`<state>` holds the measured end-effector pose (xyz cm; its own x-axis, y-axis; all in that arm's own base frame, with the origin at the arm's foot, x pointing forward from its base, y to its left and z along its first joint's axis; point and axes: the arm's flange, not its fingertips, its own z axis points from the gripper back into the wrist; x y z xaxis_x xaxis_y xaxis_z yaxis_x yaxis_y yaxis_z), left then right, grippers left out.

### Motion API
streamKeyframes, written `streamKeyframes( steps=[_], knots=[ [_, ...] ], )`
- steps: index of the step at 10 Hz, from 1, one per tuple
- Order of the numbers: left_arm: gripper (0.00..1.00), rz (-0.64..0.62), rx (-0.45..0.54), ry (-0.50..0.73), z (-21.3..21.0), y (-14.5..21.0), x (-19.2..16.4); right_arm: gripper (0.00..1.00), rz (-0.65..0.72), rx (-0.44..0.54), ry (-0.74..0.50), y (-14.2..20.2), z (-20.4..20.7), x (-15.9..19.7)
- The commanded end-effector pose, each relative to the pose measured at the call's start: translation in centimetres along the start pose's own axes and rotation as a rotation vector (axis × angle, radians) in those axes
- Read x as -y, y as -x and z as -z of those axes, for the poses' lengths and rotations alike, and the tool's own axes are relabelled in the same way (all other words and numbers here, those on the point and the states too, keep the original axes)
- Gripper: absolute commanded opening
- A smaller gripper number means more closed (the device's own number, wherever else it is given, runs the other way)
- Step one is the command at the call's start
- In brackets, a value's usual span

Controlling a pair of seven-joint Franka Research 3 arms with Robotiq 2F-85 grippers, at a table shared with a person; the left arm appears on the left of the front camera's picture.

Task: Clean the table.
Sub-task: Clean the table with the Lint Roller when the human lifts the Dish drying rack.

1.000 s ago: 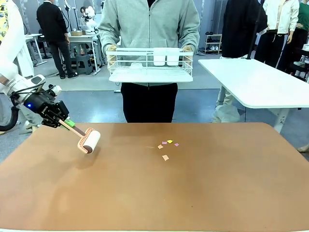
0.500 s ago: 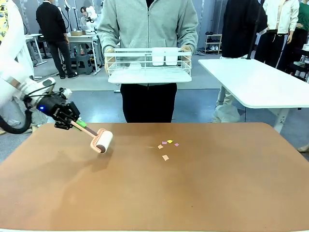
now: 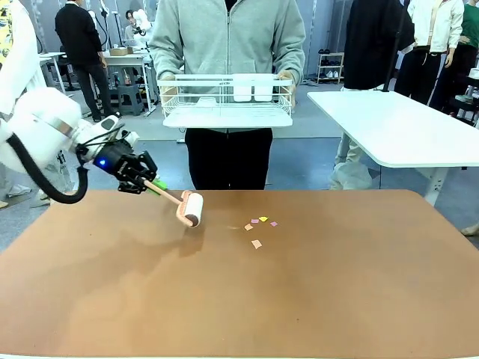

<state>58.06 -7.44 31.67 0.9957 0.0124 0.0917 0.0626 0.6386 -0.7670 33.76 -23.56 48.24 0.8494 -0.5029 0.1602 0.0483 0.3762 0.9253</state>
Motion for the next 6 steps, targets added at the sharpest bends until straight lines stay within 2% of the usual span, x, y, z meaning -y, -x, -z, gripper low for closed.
streamKeyframes(
  steps=[1, 6],
  knots=[
    [0.22, 0.008, 0.090, -0.018, 1.6, 1.3, 0.3, 1.00, -0.013, 0.003, -0.019, 0.0, -0.2, -0.3],
    [0.22, -0.045, 0.046, 0.012, 3.8, -0.3, -0.9, 1.00, -0.013, 0.003, -0.019, 0.0, -0.2, -0.3]
  ],
)
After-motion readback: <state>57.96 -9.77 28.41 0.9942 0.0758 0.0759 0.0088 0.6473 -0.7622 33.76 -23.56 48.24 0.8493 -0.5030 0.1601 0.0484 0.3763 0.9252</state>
